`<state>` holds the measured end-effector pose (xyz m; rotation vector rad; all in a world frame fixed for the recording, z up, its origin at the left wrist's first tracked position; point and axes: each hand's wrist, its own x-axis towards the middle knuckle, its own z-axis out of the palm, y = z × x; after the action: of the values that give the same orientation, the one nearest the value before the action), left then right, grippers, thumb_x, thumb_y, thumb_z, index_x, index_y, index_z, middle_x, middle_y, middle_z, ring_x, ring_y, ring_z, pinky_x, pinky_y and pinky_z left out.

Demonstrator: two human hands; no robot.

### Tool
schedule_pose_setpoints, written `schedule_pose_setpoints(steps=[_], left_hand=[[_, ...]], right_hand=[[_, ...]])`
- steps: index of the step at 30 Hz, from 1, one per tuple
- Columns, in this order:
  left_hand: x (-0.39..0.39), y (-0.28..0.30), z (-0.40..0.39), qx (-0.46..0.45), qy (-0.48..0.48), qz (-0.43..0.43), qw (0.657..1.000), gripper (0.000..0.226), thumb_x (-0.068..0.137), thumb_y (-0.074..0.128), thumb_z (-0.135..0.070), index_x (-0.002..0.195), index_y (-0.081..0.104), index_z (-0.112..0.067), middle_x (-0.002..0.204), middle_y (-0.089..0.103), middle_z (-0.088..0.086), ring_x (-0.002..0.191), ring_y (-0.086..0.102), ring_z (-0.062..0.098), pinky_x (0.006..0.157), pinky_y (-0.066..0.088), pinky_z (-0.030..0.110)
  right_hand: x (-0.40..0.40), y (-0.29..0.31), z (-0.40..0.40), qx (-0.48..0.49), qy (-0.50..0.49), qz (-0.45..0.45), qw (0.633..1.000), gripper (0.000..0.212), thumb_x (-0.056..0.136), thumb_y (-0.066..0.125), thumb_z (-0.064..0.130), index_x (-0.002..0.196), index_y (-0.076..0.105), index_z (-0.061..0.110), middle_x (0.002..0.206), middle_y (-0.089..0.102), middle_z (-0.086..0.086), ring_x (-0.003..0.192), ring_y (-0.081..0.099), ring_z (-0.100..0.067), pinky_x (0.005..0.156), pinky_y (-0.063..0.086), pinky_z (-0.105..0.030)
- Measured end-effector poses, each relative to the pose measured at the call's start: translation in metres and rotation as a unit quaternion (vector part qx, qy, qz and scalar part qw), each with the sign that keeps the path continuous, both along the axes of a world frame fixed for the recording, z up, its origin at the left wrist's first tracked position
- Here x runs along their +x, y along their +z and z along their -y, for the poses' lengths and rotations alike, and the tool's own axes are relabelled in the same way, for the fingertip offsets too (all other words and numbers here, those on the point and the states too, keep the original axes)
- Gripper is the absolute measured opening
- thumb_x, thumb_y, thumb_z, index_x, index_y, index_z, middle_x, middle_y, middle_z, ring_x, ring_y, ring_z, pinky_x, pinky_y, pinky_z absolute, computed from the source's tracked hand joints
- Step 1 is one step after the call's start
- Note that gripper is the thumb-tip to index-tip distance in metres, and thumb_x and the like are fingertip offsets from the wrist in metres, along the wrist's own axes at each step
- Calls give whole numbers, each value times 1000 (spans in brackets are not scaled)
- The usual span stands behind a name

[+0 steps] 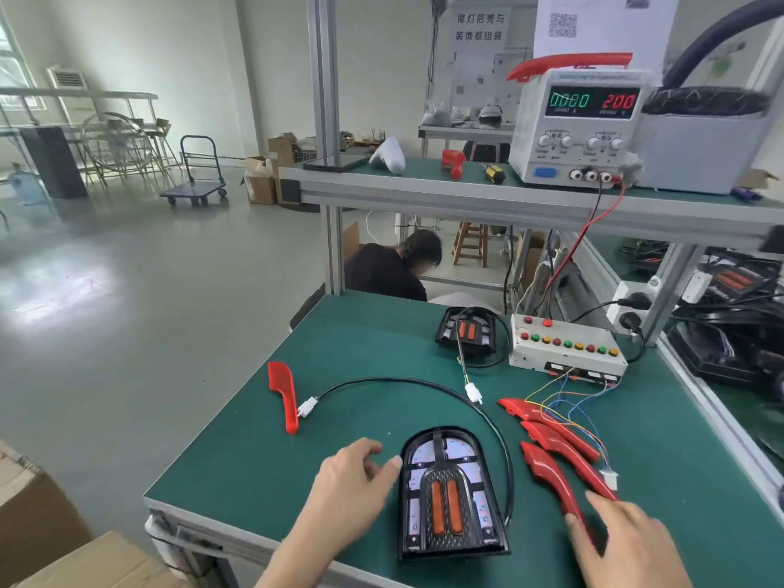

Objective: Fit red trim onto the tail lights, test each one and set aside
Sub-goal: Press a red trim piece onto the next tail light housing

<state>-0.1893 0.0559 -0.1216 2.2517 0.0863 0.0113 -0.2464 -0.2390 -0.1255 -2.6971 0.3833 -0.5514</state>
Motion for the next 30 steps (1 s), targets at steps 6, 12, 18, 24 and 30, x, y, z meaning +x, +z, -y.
schedule_pose_setpoints(steps=[6, 12, 18, 24, 30], left_hand=[[3, 1, 34, -16, -8, -64, 998, 52, 97, 57, -42, 141, 50, -15, 92, 63, -9, 80, 57, 4, 67, 42, 16], [-16, 1, 48, -151, -14, -159, 976, 25, 86, 64, -23, 110, 57, -17, 87, 63, 5, 48, 67, 13, 48, 52, 24], [-42, -2, 74, -137, 66, -133, 979, 25, 86, 68, -23, 102, 49, -20, 76, 57, -9, 68, 59, 9, 56, 41, 11], [-65, -7, 91, -161, 111, -126, 973, 33, 80, 75, -19, 99, 47, -20, 51, 53, -7, 58, 54, 9, 57, 40, 13], [-39, -4, 68, -15, 67, -1, 998, 25, 91, 68, -45, 107, 54, -33, 96, 56, -9, 92, 56, 6, 85, 41, 17]], right_hand=[[20, 1, -3, -13, -37, -125, 991, 25, 99, 53, 48, 109, 65, 28, 121, 59, 2, 109, 65, -19, 84, 50, -29], [11, 30, -16, 191, -44, -42, 980, 6, 84, 80, 28, 90, 77, 28, 96, 72, -1, 89, 66, -29, 86, 49, -39], [-5, 54, -34, 171, 45, -25, 984, 9, 87, 76, 34, 87, 72, 42, 90, 66, 14, 85, 65, -4, 78, 46, -32], [-11, 40, -48, 56, 45, -88, 994, 26, 97, 56, 51, 122, 63, 49, 130, 54, 23, 116, 56, 4, 89, 40, -19], [-10, 30, -51, 76, 46, -62, 994, 28, 93, 70, 36, 121, 72, 36, 129, 64, 19, 112, 66, -9, 88, 45, -28]])
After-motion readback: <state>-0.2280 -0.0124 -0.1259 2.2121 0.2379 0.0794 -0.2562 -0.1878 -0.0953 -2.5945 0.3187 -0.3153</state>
